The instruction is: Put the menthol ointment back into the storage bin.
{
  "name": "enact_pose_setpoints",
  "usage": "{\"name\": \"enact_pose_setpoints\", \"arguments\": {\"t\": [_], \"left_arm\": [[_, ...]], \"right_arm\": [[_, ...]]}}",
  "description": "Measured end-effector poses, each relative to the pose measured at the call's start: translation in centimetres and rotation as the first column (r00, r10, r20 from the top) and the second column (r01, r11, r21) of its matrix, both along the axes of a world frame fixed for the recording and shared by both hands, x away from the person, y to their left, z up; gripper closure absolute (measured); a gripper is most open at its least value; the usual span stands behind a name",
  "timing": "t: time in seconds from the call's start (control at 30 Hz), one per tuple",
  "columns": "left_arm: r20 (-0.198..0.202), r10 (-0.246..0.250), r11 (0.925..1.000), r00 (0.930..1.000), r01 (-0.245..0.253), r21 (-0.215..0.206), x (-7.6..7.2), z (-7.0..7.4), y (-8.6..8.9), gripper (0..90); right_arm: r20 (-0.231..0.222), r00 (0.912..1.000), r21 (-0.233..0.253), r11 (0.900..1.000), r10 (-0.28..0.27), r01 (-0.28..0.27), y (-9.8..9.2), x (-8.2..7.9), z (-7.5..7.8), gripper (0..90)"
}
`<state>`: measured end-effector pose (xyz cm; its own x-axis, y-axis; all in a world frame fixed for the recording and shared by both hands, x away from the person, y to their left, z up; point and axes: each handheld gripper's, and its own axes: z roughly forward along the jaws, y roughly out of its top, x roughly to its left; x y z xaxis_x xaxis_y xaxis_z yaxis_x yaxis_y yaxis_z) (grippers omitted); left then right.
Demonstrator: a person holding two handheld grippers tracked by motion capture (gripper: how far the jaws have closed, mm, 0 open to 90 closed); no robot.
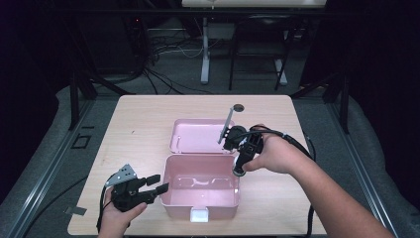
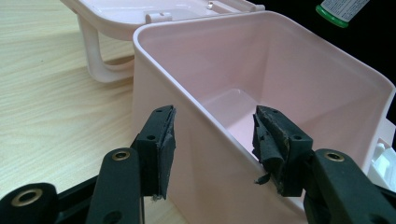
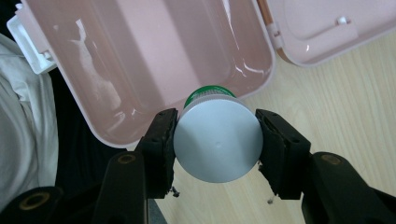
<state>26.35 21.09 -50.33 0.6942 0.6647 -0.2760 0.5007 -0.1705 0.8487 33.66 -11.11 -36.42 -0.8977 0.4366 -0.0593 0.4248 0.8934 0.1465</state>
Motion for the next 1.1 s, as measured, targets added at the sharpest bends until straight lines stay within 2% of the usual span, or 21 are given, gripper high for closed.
{"name": "enact_pose_setpoints", "arguments": {"t": [0.2,0.47,0.8,1.1], "left_arm": [[0.001,-0.001,1.0000,1.0000,0.001,0.000,0.0,0.0,0.0,49.1],[0.001,-0.003,1.0000,1.0000,0.003,-0.001,0.0,-0.1,0.0,49.0],[0.002,-0.004,1.0000,1.0000,0.004,-0.001,0.0,-0.1,0.0,49.0],[0.002,-0.005,1.0000,1.0000,0.005,-0.004,0.0,-0.1,0.0,48.9]], "right_arm": [[0.004,0.9974,-0.006,0.997,0.072,-0.072,1.3,-0.4,-0.5,50.5],[0.005,0.9921,-0.017,0.992,0.125,-0.125,2.3,-0.7,-1.4,50.4],[-0.023,0.9872,-0.037,0.987,0.158,-0.159,3.1,-1.0,-2.8,50.4],[-0.027,0.9825,-0.056,0.981,0.184,-0.186,3.5,-0.9,-4.0,50.4]]}}
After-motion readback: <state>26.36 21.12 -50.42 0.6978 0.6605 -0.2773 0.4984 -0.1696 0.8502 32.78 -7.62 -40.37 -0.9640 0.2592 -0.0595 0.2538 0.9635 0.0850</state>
